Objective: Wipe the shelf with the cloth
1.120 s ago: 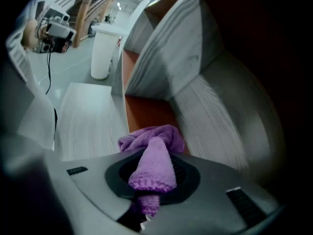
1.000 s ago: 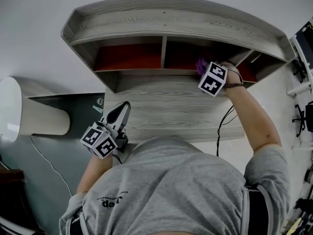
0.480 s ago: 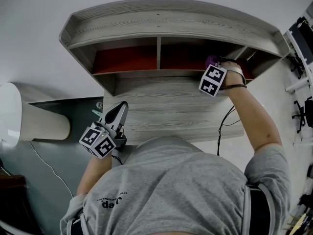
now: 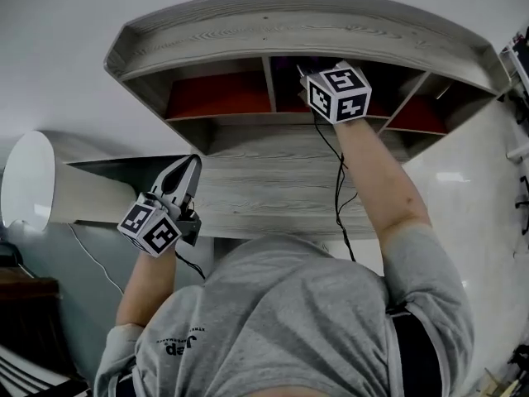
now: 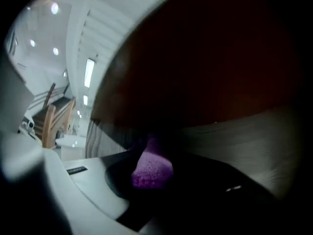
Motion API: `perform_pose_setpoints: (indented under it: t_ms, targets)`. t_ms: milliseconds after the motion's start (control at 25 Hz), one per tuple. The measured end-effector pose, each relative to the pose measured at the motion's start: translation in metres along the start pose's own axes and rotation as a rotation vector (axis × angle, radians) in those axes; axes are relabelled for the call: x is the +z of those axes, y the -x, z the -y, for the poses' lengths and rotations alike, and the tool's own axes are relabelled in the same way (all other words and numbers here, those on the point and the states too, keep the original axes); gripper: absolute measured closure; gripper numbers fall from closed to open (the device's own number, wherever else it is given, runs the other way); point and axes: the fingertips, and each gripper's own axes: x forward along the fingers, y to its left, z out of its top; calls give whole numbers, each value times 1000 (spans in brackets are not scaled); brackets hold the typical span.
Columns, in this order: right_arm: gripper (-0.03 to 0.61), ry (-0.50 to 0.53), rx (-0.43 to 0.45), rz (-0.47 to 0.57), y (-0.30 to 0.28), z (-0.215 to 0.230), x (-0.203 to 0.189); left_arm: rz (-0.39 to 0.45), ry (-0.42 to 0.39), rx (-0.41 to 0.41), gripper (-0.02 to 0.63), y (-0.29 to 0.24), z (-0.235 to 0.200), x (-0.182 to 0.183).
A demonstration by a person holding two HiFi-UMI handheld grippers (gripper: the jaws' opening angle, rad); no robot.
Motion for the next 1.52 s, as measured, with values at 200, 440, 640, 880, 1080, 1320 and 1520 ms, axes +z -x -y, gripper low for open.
perform_pose_setpoints:
  t_ms: [200,440,640,880,1080,1320,1520]
  targets:
    - [515,-145,37,222,-23,3,26,-47,-12,27,597,13,2,-10]
    - [514,-35,105,101,-38,2,5,-51,-5,51,597,26,-1,-16]
    - [518,258,159,-341,-39,-10,-92,-53,17,37,597,27,1,-24]
    - [518,464,188,-657,-39,-10,-139,-38,24,14,597,24,5,-20]
    - [518,332,188,-598,-34,-10,-126,-19,26,8,597,25,9,-17]
    - [517,-193,200,-61,14,-27,-8,-3,41,2,597,27,7,-15]
    - [517,-616,366,144,28,-45,32,-2,63,-6,598,23,7,-19]
